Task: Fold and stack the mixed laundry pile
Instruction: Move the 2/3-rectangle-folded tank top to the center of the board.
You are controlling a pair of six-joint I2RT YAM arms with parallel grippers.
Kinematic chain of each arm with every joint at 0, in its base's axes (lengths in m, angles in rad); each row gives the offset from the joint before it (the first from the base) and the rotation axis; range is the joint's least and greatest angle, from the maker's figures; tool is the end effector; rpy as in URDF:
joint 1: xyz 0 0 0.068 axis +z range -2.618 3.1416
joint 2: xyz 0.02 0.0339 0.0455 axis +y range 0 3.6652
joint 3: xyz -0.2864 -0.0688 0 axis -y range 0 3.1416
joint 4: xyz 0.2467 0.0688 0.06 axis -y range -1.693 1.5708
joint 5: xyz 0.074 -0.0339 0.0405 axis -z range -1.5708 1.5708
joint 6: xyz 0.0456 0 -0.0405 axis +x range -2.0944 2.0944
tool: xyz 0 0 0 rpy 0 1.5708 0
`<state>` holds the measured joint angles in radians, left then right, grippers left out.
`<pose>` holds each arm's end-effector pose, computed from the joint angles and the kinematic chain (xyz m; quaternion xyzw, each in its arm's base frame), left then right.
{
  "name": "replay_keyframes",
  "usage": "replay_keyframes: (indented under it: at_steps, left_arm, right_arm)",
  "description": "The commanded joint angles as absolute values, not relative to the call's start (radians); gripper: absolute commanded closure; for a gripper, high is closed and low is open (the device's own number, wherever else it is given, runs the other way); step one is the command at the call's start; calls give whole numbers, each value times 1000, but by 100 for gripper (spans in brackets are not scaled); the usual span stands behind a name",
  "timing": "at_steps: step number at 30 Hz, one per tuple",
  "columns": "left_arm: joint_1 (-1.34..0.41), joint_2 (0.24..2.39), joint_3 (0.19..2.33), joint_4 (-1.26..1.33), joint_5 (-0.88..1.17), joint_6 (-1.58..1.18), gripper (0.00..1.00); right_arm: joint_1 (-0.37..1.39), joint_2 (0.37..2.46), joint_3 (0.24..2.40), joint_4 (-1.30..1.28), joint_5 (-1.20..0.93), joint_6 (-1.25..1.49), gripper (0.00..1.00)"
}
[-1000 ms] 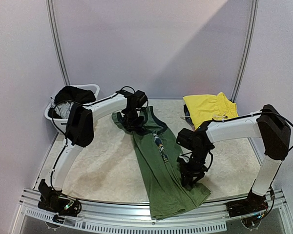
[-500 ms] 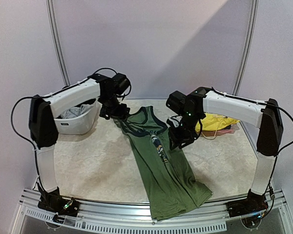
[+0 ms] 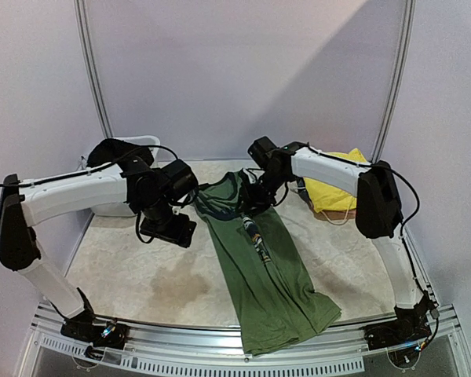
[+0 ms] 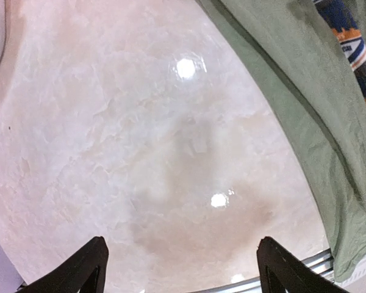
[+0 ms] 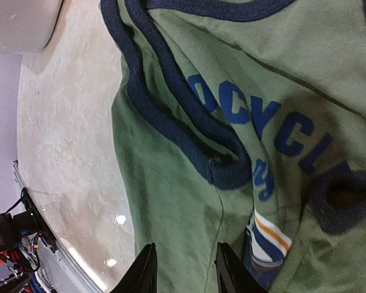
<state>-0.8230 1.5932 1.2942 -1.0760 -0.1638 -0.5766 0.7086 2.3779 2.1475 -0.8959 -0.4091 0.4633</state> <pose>0.2115 -0.2171 0.2678 0.1140 0.9853 -0.0005 0.1270 0.3910 0.3590 0.2091 -0.1613 0.9424 0.2844 0.0703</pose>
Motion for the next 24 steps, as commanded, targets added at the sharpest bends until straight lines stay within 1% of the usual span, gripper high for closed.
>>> replay_keyframes:
  at_steps: [1, 6, 9, 17, 24]
  left_arm:
    - [-892, 1508, 1212, -1033, -141, -679, 14]
    - [-940, 1458, 1131, -1019, -146, -741, 15]
    - [-945, 1456, 1123, -1022, -141, -756, 16]
    - [-952, 1527, 1200, -1052, -135, -749, 15]
    - [-964, 1652, 1335, -1078, -102, -717, 17]
  right_arm:
    - [694, 2464, 2192, -761, -530, 506, 68]
    - [664, 2553, 2219, -710, -561, 545, 69]
    - [637, 2621, 2267, -711, -566, 554, 70]
    - [524, 2733, 2337, -682, -520, 612, 70]
    - [449, 2735, 2350, -648, -451, 738, 70]
